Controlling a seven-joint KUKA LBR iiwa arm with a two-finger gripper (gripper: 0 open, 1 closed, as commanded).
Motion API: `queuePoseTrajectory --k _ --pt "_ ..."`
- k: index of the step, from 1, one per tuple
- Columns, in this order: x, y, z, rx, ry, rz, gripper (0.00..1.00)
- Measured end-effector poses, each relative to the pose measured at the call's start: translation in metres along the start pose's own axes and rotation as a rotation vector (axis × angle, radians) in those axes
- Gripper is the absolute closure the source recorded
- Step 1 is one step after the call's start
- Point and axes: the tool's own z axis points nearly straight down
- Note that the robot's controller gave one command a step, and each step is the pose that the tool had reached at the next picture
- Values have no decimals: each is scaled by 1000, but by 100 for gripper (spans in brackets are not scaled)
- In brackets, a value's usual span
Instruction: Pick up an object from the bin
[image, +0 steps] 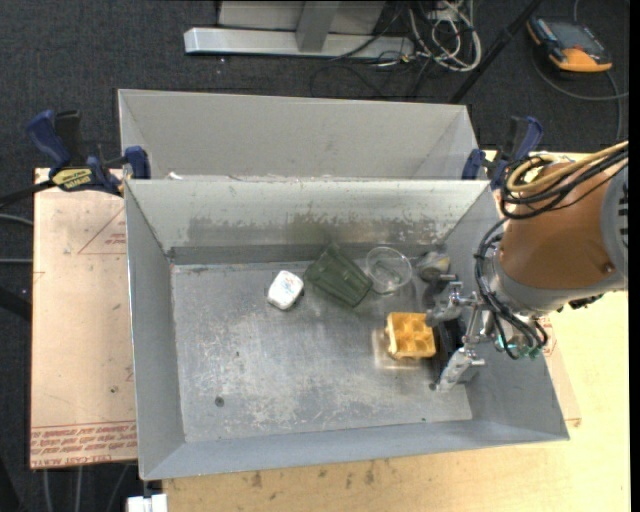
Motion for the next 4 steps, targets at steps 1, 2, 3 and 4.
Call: queuePoseTrajectory --k 1,2,3,4 --pt "-2 0 -4 1 -8 -2 0" --pt "-95 7 45 0 3 186 100" --pt "-101 6 43 3 -33 188 0" --pt "-101 6 44 3 -30 188 0"
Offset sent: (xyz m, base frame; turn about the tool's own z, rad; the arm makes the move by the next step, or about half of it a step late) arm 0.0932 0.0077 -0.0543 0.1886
